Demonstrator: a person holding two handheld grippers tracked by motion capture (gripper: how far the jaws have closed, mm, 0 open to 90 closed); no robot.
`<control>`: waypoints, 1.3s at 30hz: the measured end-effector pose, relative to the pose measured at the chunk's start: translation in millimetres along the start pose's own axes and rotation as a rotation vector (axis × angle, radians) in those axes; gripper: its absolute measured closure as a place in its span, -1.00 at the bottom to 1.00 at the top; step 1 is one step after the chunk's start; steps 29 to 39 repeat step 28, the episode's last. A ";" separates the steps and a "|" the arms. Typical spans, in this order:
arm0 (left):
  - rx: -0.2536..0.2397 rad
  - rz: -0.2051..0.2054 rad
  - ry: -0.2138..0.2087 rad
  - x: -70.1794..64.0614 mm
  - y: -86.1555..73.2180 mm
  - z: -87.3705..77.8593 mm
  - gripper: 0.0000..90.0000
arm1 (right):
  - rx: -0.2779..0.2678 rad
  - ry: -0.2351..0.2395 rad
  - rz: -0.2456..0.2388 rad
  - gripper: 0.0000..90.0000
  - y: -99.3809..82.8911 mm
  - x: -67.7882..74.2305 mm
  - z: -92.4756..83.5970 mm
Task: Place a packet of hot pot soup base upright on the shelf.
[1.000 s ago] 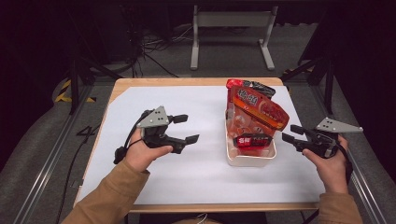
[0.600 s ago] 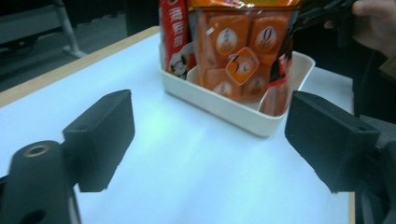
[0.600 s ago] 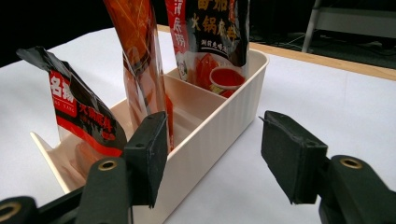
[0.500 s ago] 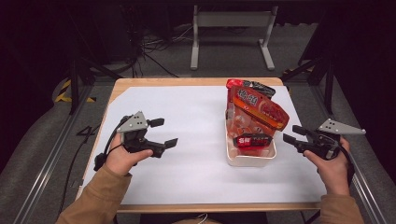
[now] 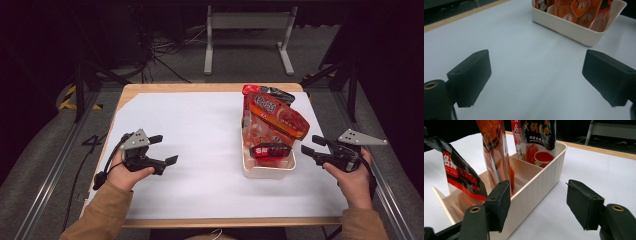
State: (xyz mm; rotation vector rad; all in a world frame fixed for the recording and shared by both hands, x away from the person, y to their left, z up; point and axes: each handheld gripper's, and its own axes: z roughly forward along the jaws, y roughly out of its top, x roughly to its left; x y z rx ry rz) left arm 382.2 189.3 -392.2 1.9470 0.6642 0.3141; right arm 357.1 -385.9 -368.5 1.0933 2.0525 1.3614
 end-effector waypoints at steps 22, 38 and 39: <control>-0.021 -0.107 0.052 17.1 -45.8 9.9 -0.70 | 0.031 -0.008 -0.009 -0.25 -10.1 -0.4 8.2; -0.025 -0.124 0.057 18.2 -44.9 8.3 -0.72 | 0.027 -0.011 -0.005 -0.25 -10.3 -0.6 6.6; -0.025 -0.124 0.057 18.2 -44.9 8.3 -0.72 | 0.027 -0.011 -0.005 -0.25 -10.3 -0.6 6.6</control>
